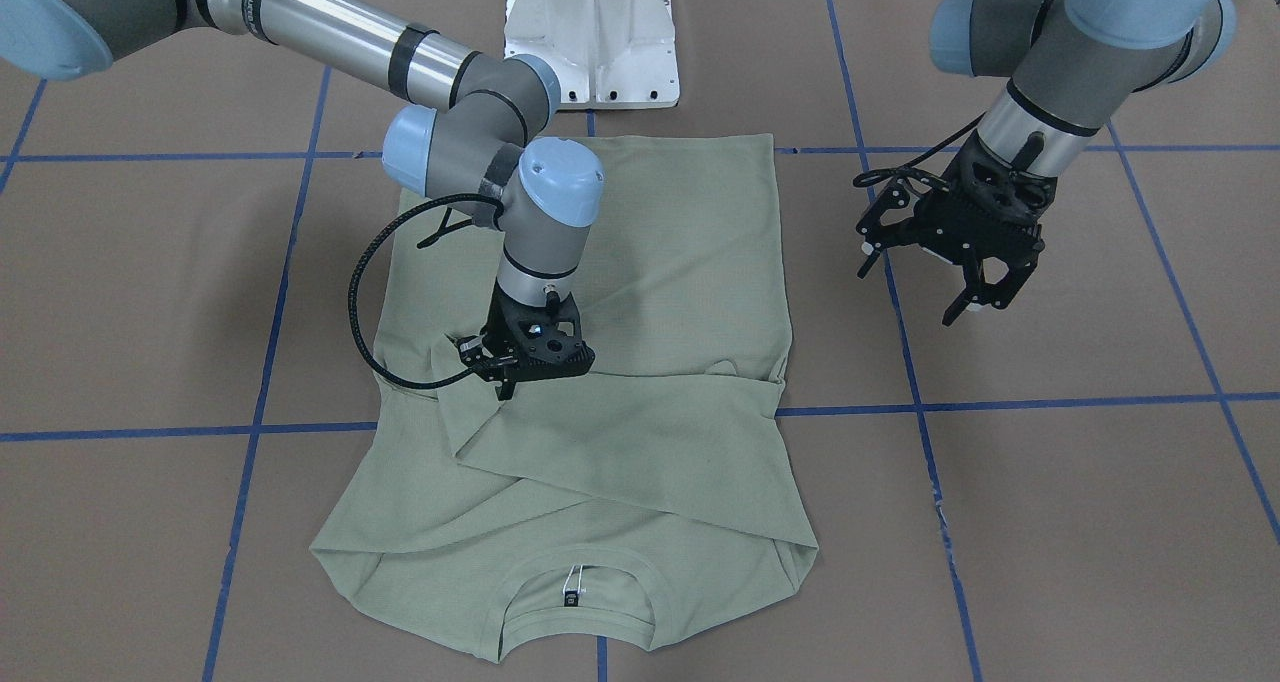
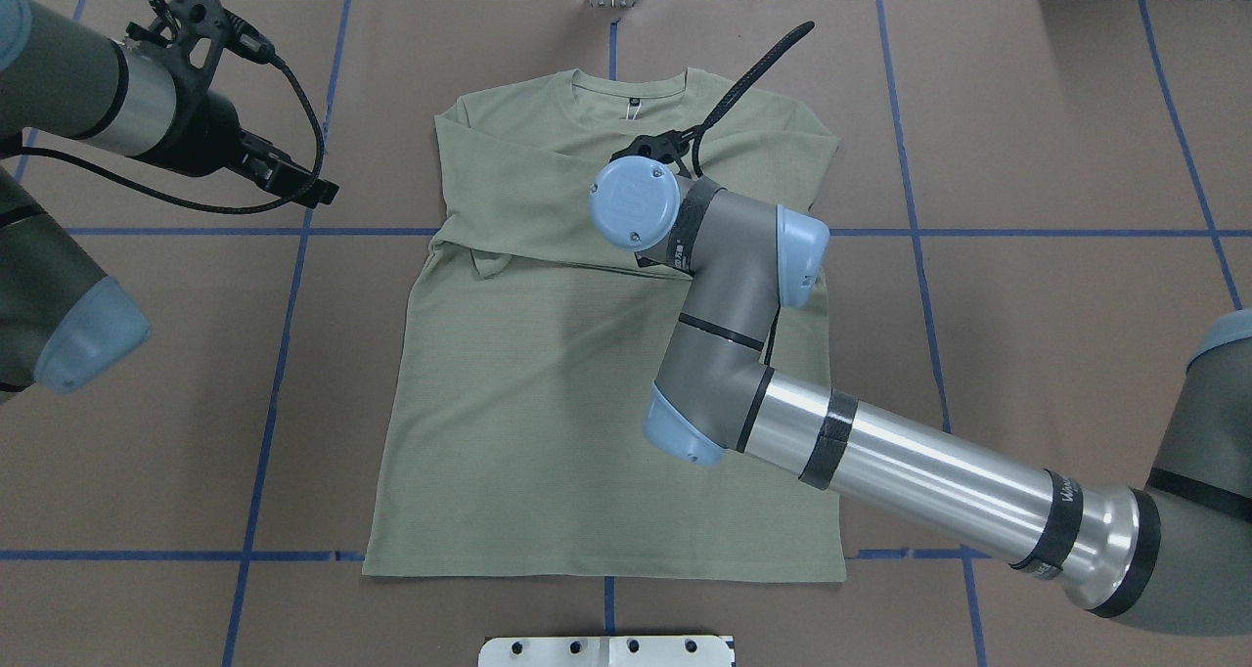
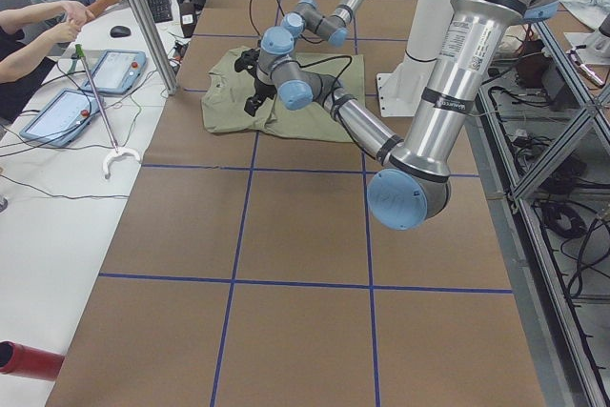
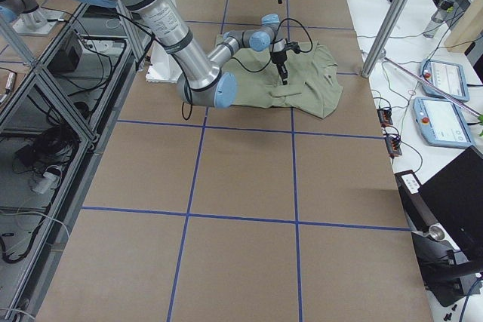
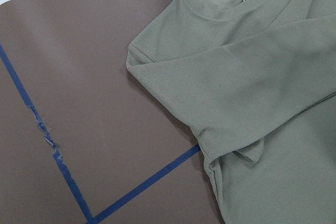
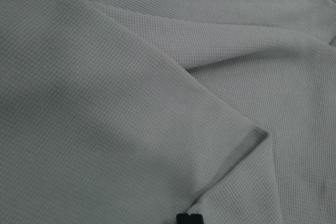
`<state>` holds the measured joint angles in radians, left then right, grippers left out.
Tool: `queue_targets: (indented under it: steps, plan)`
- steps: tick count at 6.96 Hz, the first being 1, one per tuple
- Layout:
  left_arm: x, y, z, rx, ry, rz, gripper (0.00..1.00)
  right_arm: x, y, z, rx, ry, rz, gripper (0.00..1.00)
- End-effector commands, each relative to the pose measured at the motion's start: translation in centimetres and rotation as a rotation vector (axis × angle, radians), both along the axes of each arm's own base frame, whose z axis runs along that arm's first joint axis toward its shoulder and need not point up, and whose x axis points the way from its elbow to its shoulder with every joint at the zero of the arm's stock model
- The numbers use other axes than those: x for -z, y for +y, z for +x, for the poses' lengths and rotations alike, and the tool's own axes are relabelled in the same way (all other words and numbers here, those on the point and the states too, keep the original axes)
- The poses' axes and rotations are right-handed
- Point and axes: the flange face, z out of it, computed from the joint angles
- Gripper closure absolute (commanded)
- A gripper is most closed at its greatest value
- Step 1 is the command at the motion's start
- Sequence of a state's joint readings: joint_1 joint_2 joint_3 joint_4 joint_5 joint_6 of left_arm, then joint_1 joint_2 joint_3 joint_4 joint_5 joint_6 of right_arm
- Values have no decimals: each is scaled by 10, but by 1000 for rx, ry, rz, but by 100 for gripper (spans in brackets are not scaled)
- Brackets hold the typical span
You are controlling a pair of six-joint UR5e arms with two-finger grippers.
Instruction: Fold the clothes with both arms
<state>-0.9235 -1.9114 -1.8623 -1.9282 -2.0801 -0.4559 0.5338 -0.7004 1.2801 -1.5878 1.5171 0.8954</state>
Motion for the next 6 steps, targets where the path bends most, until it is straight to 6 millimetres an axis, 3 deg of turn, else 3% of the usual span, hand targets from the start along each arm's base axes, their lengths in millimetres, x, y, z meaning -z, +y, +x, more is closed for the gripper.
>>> queue_targets:
  steps: [1,4,6]
  plan:
    - [0,0,1,-1,0,-1,0,3,-9,11,6,4,14,100]
    - [1,1,2,-2,2,1,0,-47,-51,76,64,91,61,100]
    - [1,2,3,-4,2,1,0,-57,-54,87,73,105,66,100]
